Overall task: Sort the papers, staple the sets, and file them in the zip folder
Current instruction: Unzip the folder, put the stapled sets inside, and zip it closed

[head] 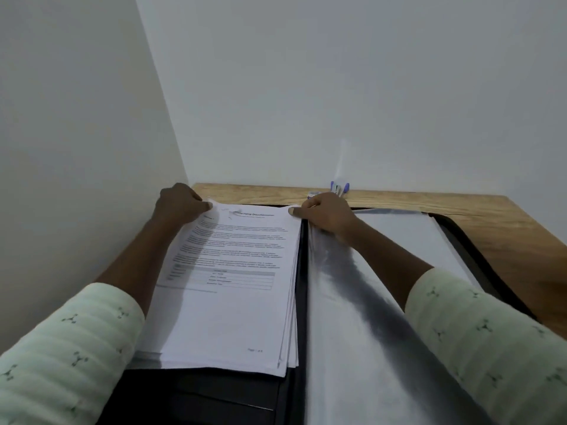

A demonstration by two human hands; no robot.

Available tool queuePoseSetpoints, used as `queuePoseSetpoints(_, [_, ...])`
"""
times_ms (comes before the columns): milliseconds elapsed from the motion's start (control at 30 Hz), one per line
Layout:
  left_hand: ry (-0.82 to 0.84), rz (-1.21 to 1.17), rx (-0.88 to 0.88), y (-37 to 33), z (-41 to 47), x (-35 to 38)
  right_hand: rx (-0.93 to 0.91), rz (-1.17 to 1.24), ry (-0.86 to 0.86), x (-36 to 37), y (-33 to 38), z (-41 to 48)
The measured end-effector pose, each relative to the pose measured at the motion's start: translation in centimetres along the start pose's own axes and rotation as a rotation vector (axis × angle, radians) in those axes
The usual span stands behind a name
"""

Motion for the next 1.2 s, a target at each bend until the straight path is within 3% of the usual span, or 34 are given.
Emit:
queuePoseSetpoints(200, [-0.088, 0.015, 0.021, -0.2, -0.4, -0.3, -0.019, 0.006, -0.011, 0.8, 0.2, 0.1])
queuePoseSetpoints(500, [-0.120, -0.056, 0.112, -1.0, -1.0, 0.3, -0.153, 0.139, -0.265, -0.1, 1.0, -0.2])
queuePoseSetpoints(700, [-0.117, -0.380, 0.202, -2.5, -1.2, -0.9, -0.165, 0.411, -0.365, -3.1, 0.5, -1.0])
queuePoseSetpoints(833, [0.092, -0.630, 0.246, -3.7, -0.6, -0.5, -0.264, 0.671, -0.244, -5.0, 0.7, -1.5])
queuePoseSetpoints(1100, [0.537, -0.792, 0.270, -7.5, -2.2, 1.9, -0.312, 1.095, -0.136, -7.9, 0.7, -3.4])
queuePoseSetpoints(1200, [0.545, -0.927, 0.303, -9.1, -2.3, 2.3, -0.304, 1.216, -0.042, -7.9, 0.4, -3.7])
Point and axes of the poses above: each hand's wrist, its own z-axis towards the middle knuckle, its own x-axis out of the palm, y = z × x, the point moved 7 cm from there along z, towards the middle knuckle, and after that the axes turned 10 degrees about y, right-handed, at the moved point
